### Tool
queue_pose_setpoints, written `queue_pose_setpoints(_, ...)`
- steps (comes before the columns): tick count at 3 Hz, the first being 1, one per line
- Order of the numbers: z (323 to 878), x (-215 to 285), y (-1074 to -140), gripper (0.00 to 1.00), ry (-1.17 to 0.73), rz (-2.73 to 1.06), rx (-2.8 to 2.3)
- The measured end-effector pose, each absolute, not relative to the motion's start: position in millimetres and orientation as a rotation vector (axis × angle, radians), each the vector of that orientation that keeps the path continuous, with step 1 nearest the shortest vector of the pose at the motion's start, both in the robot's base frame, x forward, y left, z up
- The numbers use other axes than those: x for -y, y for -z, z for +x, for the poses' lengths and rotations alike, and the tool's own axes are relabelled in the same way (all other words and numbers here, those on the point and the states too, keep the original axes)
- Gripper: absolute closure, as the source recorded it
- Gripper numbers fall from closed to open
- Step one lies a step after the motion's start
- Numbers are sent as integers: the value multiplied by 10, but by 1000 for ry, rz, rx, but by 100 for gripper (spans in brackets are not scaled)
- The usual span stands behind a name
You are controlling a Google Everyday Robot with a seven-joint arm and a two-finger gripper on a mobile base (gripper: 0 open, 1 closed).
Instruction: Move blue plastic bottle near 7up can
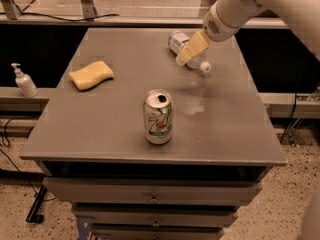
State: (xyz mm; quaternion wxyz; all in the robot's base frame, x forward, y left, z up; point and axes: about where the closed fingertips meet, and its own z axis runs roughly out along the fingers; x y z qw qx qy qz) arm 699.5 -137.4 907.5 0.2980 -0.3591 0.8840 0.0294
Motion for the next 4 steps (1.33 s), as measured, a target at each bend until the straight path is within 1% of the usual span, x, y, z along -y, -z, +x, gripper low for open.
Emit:
queue_pose_setpoints(1,7270,1217,-8806,0,-206,-885,-2376)
queue_pose_setpoints(2,7468,1273,-8612,0,-266,-822,-2391)
queue_pose_setpoints(3,7536,1421,-8484,16,-292,-766,-2404)
queue_pose_setpoints(4,7505,1520,-8387,39,-310,-731,-2421)
